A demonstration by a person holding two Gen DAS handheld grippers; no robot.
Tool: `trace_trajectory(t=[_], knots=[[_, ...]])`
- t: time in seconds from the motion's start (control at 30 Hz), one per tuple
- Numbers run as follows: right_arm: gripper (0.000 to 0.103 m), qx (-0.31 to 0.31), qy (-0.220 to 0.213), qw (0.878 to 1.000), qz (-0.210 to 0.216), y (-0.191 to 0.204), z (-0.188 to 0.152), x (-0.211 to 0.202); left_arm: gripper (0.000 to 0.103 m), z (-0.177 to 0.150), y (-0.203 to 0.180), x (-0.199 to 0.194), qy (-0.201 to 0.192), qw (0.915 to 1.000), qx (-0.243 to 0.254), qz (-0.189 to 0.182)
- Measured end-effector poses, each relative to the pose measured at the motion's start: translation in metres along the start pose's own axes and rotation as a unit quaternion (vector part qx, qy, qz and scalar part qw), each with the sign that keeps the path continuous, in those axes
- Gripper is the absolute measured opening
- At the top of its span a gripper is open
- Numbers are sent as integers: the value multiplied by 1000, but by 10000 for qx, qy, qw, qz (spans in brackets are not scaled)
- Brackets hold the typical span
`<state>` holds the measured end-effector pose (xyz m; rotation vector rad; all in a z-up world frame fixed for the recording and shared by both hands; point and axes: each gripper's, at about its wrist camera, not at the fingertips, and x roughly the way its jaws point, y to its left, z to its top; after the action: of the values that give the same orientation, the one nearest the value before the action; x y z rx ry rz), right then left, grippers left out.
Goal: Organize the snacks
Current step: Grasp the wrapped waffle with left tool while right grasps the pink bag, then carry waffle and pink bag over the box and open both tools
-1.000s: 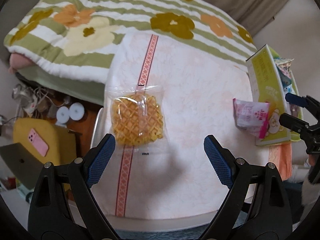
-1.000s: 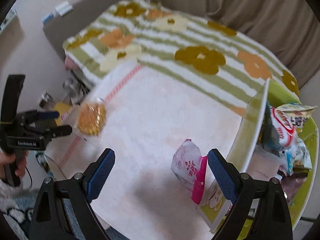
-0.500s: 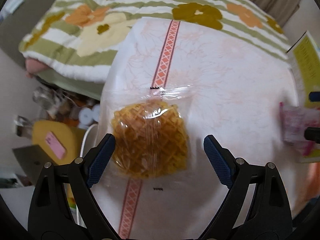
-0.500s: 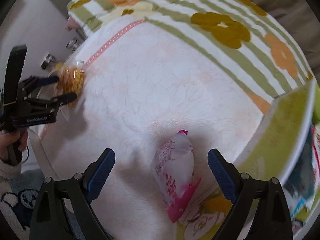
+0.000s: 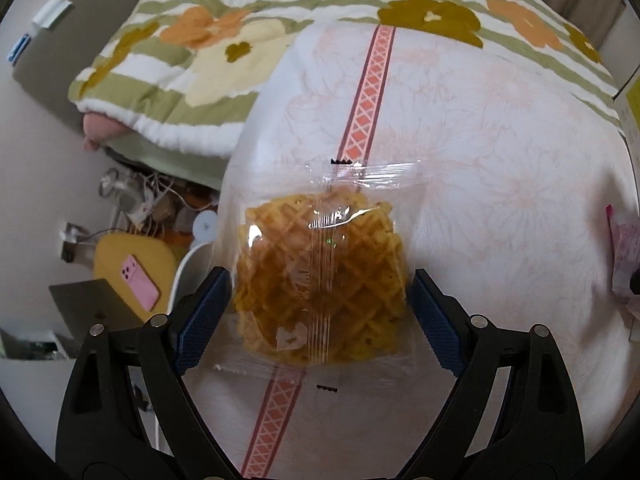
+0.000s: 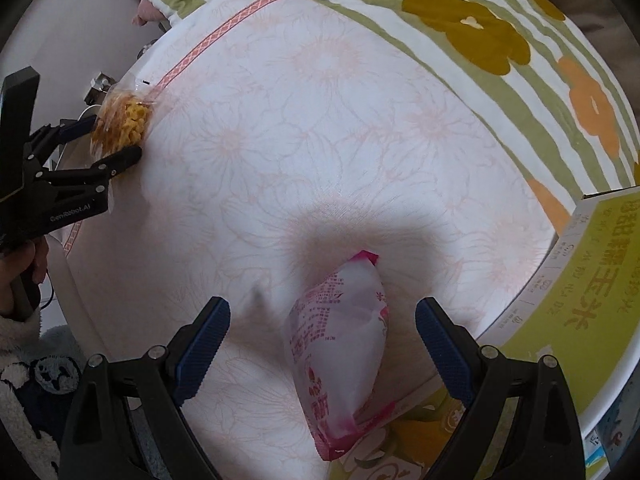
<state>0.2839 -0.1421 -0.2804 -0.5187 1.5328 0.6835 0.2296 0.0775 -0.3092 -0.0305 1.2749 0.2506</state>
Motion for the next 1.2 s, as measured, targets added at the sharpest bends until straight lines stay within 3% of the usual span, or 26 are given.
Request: trace_trajectory(t=[0.17, 0.27, 0.53, 0.87, 0.97, 1.1, 1.2], knots=[[93, -59, 149, 9999, -35, 1, 2, 5, 88, 3, 6, 6, 47, 9995, -119, -278], [93, -124, 284, 9995, -78, -1, 2, 8, 85, 5, 15, 10, 135, 9973, -329, -646], [93, -313, 524, 9980, -182, 2, 1, 13, 74, 3, 16, 4, 119, 9971, -221, -722], [92, -646, 897, 9930, -405, 8, -6, 26, 73, 6, 15, -24, -96, 9962, -69, -864], [82, -695, 988, 9916, -471, 12, -7, 31, 73, 8, 16, -34, -197, 9955, -3, -924], [57, -911, 1016, 9878, -756, 20, -11, 36, 73, 8, 16, -46, -307, 9943, 89, -1013], [48, -800, 866, 9901, -764, 23, -12, 33, 73, 9, 17, -55, -389, 9933, 204, -1070]])
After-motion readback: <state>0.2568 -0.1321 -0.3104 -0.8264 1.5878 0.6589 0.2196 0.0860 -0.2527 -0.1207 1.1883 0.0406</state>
